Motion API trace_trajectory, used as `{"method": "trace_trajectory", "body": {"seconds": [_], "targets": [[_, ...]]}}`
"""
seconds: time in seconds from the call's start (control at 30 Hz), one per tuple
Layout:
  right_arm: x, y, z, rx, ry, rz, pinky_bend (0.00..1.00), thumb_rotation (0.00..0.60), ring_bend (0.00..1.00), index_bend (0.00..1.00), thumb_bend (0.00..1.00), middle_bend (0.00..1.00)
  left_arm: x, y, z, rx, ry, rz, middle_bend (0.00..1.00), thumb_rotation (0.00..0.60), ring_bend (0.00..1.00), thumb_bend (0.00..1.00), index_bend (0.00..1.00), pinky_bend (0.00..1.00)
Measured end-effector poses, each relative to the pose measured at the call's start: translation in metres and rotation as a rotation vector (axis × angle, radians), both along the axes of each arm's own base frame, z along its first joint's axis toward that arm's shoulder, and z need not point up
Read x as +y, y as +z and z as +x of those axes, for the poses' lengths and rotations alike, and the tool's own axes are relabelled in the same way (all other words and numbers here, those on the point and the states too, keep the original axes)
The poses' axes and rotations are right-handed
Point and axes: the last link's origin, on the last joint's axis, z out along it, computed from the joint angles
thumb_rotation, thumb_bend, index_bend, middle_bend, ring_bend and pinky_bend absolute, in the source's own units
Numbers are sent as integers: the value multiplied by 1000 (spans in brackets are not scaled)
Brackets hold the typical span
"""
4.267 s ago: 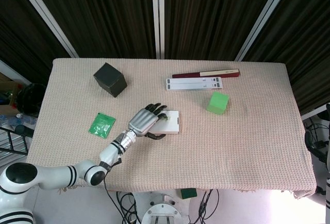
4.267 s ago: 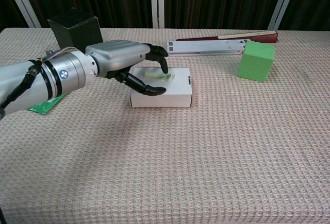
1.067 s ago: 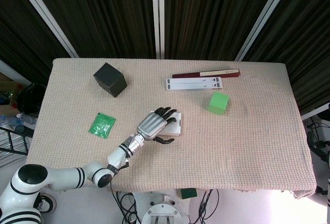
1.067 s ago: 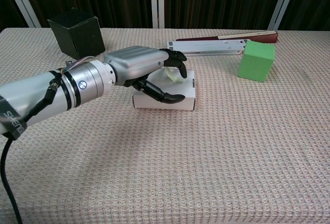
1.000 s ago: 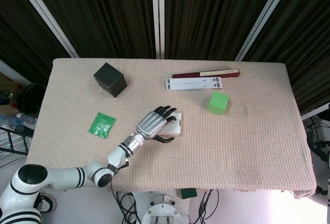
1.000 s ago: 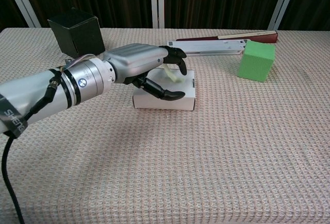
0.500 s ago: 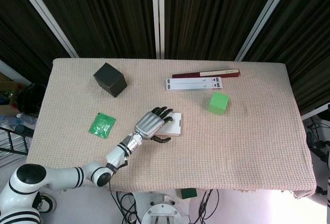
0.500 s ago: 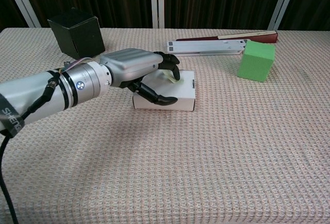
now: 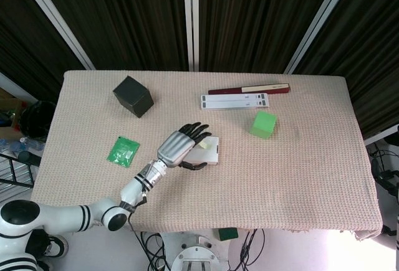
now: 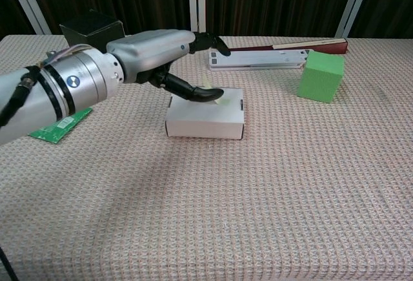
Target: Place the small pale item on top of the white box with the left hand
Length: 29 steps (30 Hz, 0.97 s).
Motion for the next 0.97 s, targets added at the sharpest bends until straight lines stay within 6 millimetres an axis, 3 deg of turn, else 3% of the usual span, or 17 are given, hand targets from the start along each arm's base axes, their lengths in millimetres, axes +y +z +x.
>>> {"method": "trace_trajectory", "body": {"seconds": [0.13,0.23,0.43,0.57,0.67,0.8,0.97], "targets": [[1,-1,-2,5,-4,7,0,600,0,0,363,0,-7,39,-21,-72,47,35,52,279,5,192,129,137],[2,-4,-7,17,-15,20,0,600,0,0,361,0,-13,71,-54,-79,89,126,54,281,5,192,129,137],[5,-14,-21,75,-61,72,0,600,0,0,334,0,-53,122,-147,-41,241,332,55,278,1,190,130,135],[10,-21,-30,125,-91,113,0,600,0,0,328,0,-88,149,-214,89,335,411,52,270,0,143,130,134],[13,-28,-38,153,-119,154,0,600,0,0,325,0,-104,161,-244,188,359,434,45,254,0,114,128,131],[16,-36,-49,171,-156,191,0,600,0,0,322,0,-112,171,-259,284,354,442,17,240,0,115,84,124],[17,-43,-59,143,-194,214,0,600,0,0,322,0,-113,175,-257,260,351,427,11,238,0,114,77,122]]}}
